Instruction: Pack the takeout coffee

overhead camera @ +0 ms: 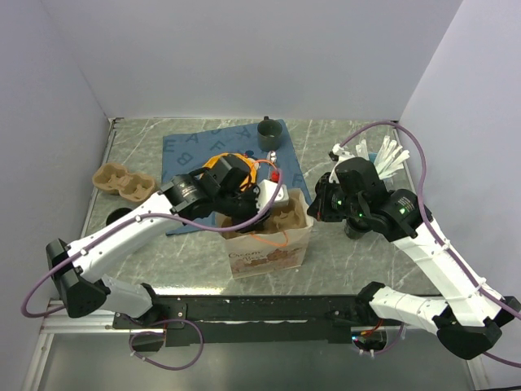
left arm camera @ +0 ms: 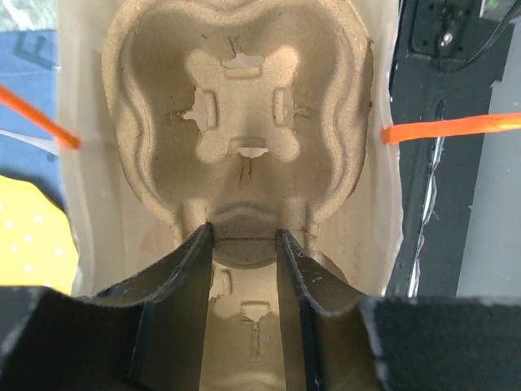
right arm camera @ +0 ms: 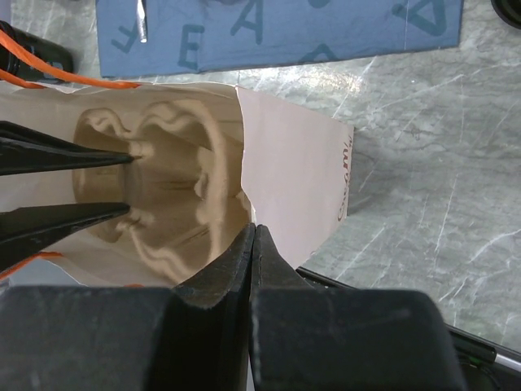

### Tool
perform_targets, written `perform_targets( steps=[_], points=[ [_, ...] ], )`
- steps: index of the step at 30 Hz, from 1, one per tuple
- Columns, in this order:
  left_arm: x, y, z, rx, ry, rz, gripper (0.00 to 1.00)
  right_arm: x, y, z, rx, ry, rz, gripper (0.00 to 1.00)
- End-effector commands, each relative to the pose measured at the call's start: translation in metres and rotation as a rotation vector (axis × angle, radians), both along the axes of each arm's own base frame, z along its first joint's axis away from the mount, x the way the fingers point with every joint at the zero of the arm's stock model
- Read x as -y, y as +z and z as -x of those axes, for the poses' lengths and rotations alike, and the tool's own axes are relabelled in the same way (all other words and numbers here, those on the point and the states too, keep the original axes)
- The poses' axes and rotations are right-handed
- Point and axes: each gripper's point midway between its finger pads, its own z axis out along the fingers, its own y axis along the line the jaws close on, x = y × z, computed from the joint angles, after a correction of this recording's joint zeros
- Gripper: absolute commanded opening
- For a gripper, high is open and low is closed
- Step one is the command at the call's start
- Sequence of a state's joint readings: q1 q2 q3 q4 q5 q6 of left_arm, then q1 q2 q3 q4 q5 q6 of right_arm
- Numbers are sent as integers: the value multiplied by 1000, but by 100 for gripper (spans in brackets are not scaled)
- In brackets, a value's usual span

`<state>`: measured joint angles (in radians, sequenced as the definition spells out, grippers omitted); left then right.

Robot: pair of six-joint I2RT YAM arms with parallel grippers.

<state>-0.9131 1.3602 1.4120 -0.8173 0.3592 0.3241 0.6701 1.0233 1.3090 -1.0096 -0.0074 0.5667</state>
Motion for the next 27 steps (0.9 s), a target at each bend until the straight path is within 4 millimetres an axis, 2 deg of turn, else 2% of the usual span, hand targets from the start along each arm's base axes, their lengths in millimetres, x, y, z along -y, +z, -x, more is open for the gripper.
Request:
perform_targets(
  steps=[1, 17, 23, 27],
  points=[
    [5, 2, -4, 26, 1, -18, 22, 1, 15, -4, 61, -6, -24, 0],
    [27, -26, -11, 54, 38, -94, 23, -8, 6, 3, 47, 25, -81, 0],
    [18, -39, -15, 62, 57, -174, 20, -7, 2, 2, 43, 23, -68, 0],
    [14, -41, -14, 57, 67, -179, 23, -6, 4, 1, 55, 23, -59, 0]
  ],
)
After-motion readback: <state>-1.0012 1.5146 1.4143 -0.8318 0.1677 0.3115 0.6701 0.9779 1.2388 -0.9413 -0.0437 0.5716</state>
